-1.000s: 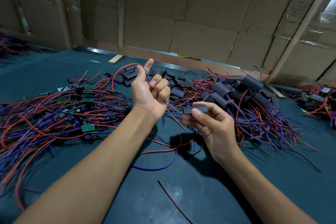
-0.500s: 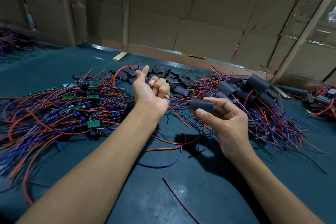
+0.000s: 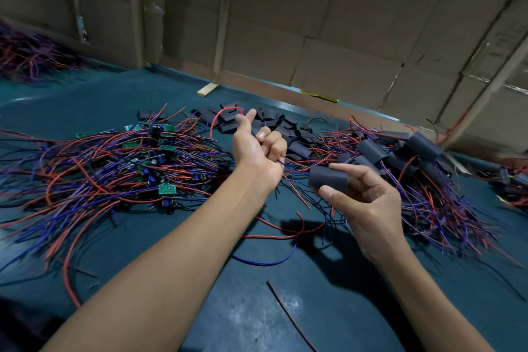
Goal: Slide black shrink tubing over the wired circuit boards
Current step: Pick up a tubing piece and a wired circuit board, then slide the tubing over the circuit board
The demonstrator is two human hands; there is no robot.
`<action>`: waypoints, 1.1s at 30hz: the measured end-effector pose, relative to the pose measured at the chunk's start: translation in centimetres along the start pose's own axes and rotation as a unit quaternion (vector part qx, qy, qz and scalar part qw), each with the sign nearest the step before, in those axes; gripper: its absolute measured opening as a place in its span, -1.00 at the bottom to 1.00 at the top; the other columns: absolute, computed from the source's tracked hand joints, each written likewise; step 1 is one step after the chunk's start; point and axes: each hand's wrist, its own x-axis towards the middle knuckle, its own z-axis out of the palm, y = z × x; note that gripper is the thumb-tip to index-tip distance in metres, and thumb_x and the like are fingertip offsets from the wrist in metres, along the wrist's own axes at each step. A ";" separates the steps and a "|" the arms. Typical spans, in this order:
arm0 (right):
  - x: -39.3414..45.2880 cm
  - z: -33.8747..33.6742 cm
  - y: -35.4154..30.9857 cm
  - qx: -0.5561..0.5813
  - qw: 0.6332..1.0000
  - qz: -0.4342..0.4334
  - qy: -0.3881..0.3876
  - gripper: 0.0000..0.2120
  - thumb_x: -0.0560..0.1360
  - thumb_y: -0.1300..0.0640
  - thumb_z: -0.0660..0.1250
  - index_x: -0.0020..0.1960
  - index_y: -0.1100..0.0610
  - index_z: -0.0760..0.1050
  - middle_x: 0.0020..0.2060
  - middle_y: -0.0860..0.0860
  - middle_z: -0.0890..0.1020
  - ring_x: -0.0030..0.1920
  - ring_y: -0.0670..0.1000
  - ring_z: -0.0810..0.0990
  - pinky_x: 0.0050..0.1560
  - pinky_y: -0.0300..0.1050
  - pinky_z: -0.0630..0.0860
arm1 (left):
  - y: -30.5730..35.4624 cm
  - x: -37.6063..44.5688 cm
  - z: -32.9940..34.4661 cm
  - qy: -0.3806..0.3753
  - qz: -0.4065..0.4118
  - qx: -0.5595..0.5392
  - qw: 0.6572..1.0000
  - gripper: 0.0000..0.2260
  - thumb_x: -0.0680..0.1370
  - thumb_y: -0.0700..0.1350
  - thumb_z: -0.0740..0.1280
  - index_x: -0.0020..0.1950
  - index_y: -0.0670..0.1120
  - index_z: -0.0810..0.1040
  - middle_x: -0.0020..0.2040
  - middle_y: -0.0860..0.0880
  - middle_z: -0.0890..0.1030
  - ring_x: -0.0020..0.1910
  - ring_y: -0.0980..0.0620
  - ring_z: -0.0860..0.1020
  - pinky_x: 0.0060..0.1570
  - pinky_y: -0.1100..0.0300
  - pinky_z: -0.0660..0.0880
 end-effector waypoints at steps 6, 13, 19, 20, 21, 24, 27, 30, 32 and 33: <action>0.0 0.2 -0.5 0.001 1.000 0.001 0.028 -0.48 0.18 -0.14 0.69 0.08 -0.02 0.69 -0.03 0.12 0.74 0.02 0.10 0.69 0.14 0.05 0.60 | -0.2 0.1 -0.3 0.000 0.016 0.015 1.000 -0.63 0.67 0.18 0.19 0.36 0.02 0.51 -0.48 0.06 0.23 -0.59 0.13 0.11 -0.64 0.28 0.05; 0.2 0.0 -0.5 -0.025 0.999 -0.004 0.027 -0.52 0.24 -0.05 0.68 0.12 0.00 0.67 -0.03 0.40 0.60 -0.05 0.14 0.58 0.06 0.17 0.50 | -0.7 0.1 -0.1 0.022 0.057 0.071 0.996 -0.71 0.68 0.15 0.19 0.29 0.03 0.51 -0.49 0.06 0.23 -0.59 0.12 0.11 -0.63 0.29 0.06; 0.0 0.1 -0.6 -0.021 0.999 -0.004 0.030 -0.54 0.24 -0.05 0.68 0.10 -0.02 0.68 -0.03 0.32 0.65 -0.05 0.10 0.60 0.04 0.09 0.53 | -0.8 -0.1 -0.1 0.013 0.058 0.071 0.996 -0.67 0.68 0.18 0.15 0.31 0.04 0.52 -0.50 0.07 0.24 -0.58 0.11 0.13 -0.61 0.27 0.12; 0.1 0.1 -0.5 -0.021 0.999 -0.004 0.033 -0.56 0.26 -0.01 0.68 0.10 -0.02 0.68 -0.02 0.38 0.61 -0.05 0.11 0.57 0.04 0.12 0.51 | -0.8 -0.1 -0.1 0.014 0.055 0.064 0.996 -0.67 0.68 0.18 0.15 0.31 0.04 0.51 -0.50 0.06 0.24 -0.59 0.11 0.13 -0.61 0.27 0.12; 0.1 0.1 -0.5 -0.023 0.999 -0.005 0.034 -0.58 0.27 0.01 0.68 0.10 -0.02 0.68 -0.01 0.43 0.57 -0.05 0.12 0.54 0.04 0.14 0.48 | -0.8 -0.1 -0.1 0.015 0.051 0.058 0.997 -0.67 0.68 0.18 0.15 0.31 0.04 0.51 -0.49 0.06 0.23 -0.59 0.10 0.12 -0.61 0.27 0.11; 0.2 0.0 -0.6 -0.028 0.999 -0.004 0.040 -0.58 0.26 0.02 0.68 0.09 -0.03 0.69 -0.04 0.47 0.54 -0.07 0.12 0.51 0.01 0.14 0.45 | -0.7 -0.1 0.0 0.012 0.035 0.043 0.998 -0.66 0.68 0.19 0.16 0.32 0.05 0.51 -0.49 0.07 0.22 -0.59 0.10 0.11 -0.61 0.25 0.08; 0.1 0.2 -0.5 -0.030 0.999 -0.005 0.043 -0.59 0.27 0.03 0.65 0.09 -0.03 0.68 -0.05 0.39 0.61 -0.08 0.12 0.54 0.03 0.14 0.49 | -0.8 -0.2 0.1 0.001 0.026 0.024 0.999 -0.64 0.68 0.16 0.17 0.38 0.02 0.49 -0.49 0.06 0.23 -0.60 0.11 0.12 -0.63 0.27 0.10; -0.1 0.6 -0.5 -0.019 0.999 -0.003 0.042 -0.60 0.29 0.05 0.67 0.09 -0.02 0.68 -0.05 0.33 0.65 -0.07 0.11 0.56 0.06 0.14 0.52 | -1.2 -0.6 0.2 -0.019 0.035 0.041 0.998 -0.63 0.69 0.15 0.15 0.41 0.02 0.47 -0.48 0.06 0.23 -0.59 0.11 0.13 -0.64 0.26 0.12; -0.1 0.7 -0.5 -0.026 0.999 -0.004 0.040 -0.62 0.30 0.08 0.65 0.09 -0.02 0.68 -0.15 0.33 0.60 -0.12 0.07 0.51 0.00 0.07 0.49 | -1.6 -0.8 0.3 -0.032 0.032 0.050 0.998 -0.63 0.69 0.16 0.15 0.39 0.01 0.47 -0.47 0.05 0.23 -0.58 0.10 0.14 -0.63 0.26 0.15; -0.1 0.8 -0.5 -0.033 0.999 -0.006 0.042 -0.64 0.30 0.08 0.64 0.08 -0.03 0.69 -0.22 0.23 0.58 -0.15 0.04 0.49 -0.05 0.01 0.47 | -1.7 -1.0 0.4 -0.040 0.026 0.051 0.998 -0.64 0.70 0.15 0.14 0.37 -0.02 0.48 -0.45 0.04 0.24 -0.56 0.10 0.15 -0.61 0.26 0.17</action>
